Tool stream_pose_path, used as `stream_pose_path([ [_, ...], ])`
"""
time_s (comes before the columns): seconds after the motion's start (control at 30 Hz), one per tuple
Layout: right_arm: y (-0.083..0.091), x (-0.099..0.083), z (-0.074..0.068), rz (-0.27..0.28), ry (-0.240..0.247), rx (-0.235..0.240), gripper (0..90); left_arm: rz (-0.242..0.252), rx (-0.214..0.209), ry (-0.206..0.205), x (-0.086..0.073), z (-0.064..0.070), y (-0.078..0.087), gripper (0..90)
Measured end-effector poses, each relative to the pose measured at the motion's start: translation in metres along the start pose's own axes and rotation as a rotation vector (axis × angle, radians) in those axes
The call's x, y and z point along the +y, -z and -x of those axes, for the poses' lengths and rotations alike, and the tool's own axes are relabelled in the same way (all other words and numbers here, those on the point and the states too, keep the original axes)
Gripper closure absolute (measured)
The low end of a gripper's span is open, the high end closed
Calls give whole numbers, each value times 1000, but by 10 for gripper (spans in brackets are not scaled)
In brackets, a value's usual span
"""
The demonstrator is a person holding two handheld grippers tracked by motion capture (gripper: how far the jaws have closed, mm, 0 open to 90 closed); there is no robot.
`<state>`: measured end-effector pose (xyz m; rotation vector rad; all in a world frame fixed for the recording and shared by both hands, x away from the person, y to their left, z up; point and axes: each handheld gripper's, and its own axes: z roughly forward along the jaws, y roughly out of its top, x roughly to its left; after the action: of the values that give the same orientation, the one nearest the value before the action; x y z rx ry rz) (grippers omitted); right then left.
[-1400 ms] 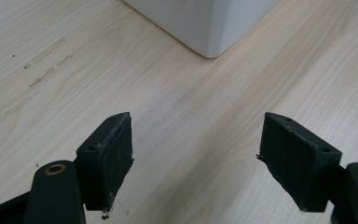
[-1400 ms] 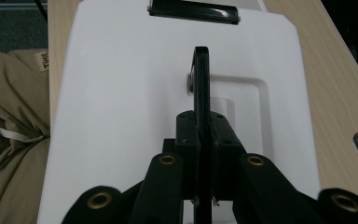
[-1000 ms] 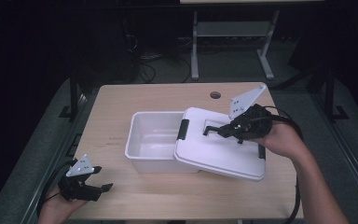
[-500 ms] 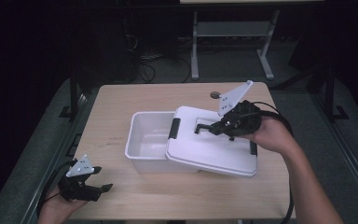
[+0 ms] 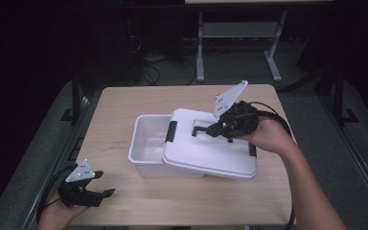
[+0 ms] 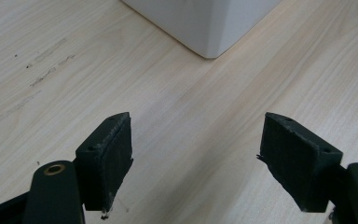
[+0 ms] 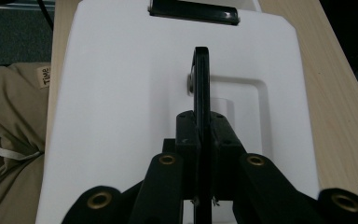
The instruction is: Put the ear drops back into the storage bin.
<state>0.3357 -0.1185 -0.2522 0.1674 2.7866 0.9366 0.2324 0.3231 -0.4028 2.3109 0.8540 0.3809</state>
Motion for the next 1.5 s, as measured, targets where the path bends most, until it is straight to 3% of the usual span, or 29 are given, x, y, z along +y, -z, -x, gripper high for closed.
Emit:
stream_pose_path([
  [1.5, -44, 43, 9, 37, 61, 60, 837, 22, -6, 6, -1, -1, 4, 248],
])
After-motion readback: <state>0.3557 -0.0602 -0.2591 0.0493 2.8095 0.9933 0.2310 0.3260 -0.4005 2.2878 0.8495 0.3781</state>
